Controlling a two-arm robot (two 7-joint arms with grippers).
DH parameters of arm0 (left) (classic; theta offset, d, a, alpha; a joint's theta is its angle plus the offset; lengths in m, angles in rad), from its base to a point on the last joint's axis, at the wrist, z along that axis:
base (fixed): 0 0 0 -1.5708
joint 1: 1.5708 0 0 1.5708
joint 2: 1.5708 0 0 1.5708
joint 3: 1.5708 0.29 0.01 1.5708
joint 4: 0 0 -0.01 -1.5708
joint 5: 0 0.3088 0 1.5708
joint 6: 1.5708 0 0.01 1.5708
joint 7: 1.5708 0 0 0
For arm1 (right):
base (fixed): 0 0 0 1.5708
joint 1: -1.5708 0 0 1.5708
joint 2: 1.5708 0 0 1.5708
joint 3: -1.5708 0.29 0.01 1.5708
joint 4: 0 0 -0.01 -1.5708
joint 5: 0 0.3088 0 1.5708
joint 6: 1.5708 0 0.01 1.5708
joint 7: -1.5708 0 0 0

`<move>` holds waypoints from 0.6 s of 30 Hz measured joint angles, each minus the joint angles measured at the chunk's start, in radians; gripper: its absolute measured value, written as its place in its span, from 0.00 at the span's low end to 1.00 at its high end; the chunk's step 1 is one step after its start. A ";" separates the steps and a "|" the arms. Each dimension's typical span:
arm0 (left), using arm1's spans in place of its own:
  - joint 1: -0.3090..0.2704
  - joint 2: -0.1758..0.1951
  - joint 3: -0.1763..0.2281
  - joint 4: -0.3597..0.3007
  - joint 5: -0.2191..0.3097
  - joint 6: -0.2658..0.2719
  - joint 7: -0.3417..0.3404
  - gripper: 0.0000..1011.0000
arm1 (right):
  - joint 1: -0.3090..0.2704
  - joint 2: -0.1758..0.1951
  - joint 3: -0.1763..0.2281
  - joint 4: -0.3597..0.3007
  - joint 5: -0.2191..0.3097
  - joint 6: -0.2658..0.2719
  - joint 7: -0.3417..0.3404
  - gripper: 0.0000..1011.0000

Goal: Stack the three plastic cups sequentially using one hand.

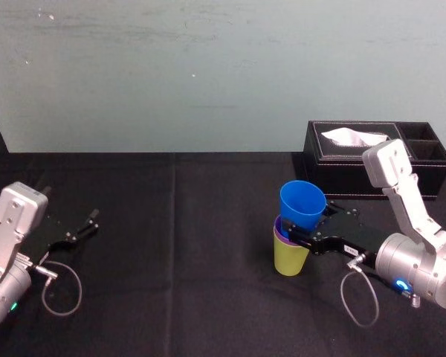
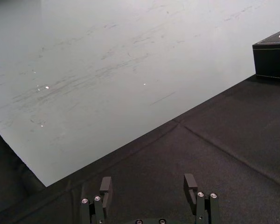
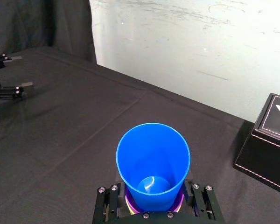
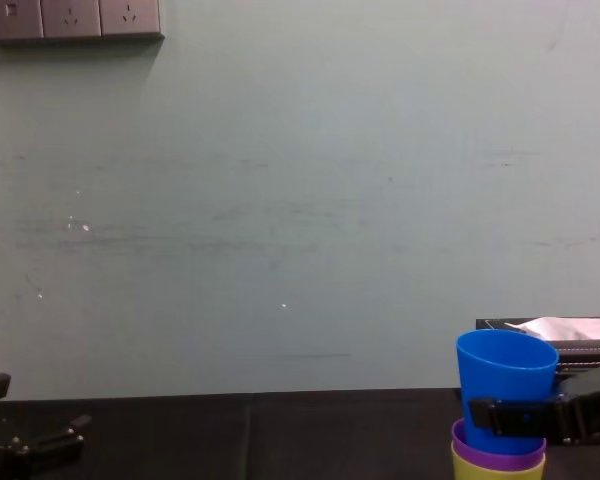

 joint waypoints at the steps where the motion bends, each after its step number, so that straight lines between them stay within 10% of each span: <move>1: 0.000 0.000 0.000 0.000 0.000 0.000 0.000 0.99 | 0.000 0.000 0.000 0.000 0.000 0.000 0.000 0.70; 18: 0.000 0.000 0.000 0.000 0.000 0.000 0.000 0.99 | -0.001 0.002 0.001 -0.004 0.002 0.000 0.002 0.96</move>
